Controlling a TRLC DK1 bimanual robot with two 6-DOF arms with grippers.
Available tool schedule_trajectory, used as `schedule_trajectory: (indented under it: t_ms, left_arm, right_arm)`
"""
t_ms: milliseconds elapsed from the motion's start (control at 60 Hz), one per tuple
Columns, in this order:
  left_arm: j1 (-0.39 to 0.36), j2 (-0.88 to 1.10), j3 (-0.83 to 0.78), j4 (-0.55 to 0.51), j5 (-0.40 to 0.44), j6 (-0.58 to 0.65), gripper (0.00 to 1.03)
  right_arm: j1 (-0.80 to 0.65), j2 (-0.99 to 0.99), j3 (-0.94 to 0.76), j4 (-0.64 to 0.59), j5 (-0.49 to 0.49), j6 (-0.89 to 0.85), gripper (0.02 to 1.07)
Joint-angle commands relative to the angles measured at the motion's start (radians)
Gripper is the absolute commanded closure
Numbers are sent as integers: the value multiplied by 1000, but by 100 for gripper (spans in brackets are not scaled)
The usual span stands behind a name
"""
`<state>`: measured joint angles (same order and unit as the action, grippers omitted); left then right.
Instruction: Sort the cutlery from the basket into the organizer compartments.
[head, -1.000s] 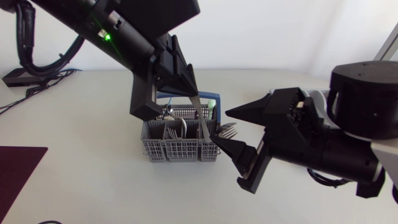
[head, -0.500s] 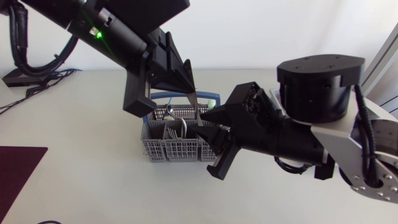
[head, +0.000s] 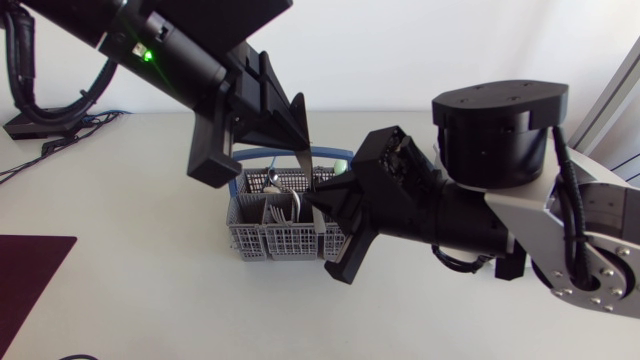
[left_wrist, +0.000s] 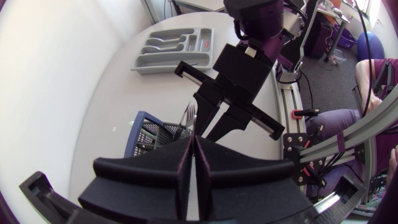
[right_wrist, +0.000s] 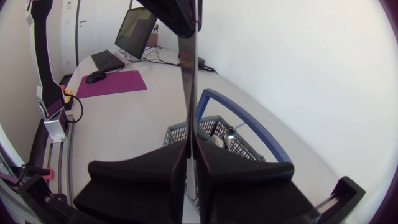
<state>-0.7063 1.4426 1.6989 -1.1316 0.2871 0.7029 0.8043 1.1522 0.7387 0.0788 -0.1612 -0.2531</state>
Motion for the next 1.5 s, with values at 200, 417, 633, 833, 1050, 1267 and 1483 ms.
schedule_trajectory:
  t_ms: [200, 417, 633, 833, 1050, 1267, 1483]
  left_arm:
    - [33, -21, -16, 27, 29, -23, 79]
    - [59, -36, -28, 102, 32, -86, 7]
    - [108, -102, -31, 237, 60, -168, 5]
    - [194, -113, -8, 309, 92, -221, 5]
    - [217, -111, -116, 355, 57, -186, 5]
    - [123, -114, -242, 397, -60, -108, 5]
    - [33, -113, -392, 498, -152, -60, 5]
  right_arm:
    - [10, 12, 5, -7, 0, 32, 101]
    - [7, -2, -9, -48, 3, 40, 101]
    - [9, -72, -21, -128, 15, 69, 101]
    - [-5, -243, -28, -286, 23, 89, 101]
    - [-154, -444, -18, -499, 12, 71, 101]
    - [-473, -480, -25, -606, -75, -8, 101]
    - [-922, -319, -13, -591, -264, -170, 101]
